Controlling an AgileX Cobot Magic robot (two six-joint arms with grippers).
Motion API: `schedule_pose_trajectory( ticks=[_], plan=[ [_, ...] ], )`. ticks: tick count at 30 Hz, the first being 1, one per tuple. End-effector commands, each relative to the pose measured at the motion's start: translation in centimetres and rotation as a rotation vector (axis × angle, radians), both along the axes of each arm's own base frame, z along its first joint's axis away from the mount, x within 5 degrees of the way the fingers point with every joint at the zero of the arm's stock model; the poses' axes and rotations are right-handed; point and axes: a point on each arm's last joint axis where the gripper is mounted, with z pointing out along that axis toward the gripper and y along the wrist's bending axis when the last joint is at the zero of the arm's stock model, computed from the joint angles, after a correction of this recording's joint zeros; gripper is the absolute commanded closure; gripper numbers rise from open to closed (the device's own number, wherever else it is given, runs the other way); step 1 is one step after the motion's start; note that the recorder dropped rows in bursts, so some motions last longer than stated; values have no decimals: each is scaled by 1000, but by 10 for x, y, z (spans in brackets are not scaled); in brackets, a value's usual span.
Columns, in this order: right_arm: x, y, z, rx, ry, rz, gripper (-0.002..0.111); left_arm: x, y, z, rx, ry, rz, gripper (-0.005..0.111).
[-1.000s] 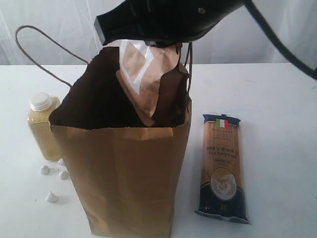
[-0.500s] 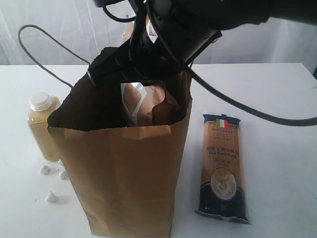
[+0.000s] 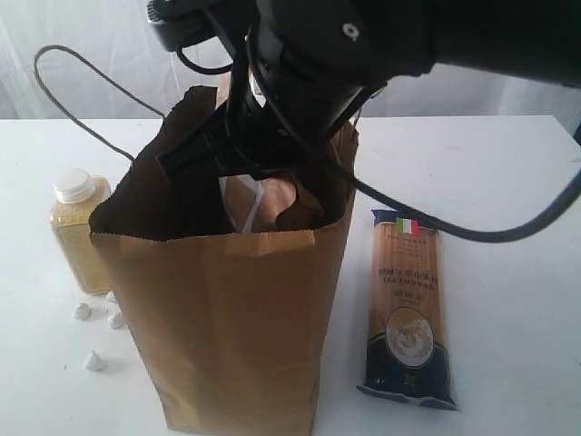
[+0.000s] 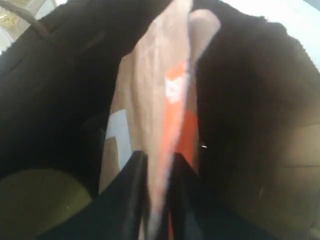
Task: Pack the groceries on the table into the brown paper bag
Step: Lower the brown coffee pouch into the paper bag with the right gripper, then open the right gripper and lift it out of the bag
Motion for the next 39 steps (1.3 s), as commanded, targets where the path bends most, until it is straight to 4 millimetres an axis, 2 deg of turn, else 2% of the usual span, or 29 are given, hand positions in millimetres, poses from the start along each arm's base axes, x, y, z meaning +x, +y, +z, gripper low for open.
schedule_pose_trajectory(
  ticks=[1,4,6,15,22,29,34,39],
  plan=[
    [0,-2,6,0,-12,6,63,0,0,-2,-6,7,0,107],
    [-1,-3,6,-2,-10,3,39,0,0,-2,-6,7,0,107],
    [-1,-3,7,2,-6,3,33,0,0,-2,-6,7,0,107],
    [-10,-10,20,57,1,6,34,0,0,-2,-6,7,0,107],
    [-31,-18,43,99,-45,69,35,0,0,-2,-6,7,0,107],
    [-69,-21,74,192,-117,208,42,0,0,-2,-6,7,0,107],
    [-101,-20,97,323,-181,338,43,0,0,-2,-6,7,0,107],
    [-125,-22,108,375,-193,421,43,0,0,-2,-6,7,0,107]
  ],
)
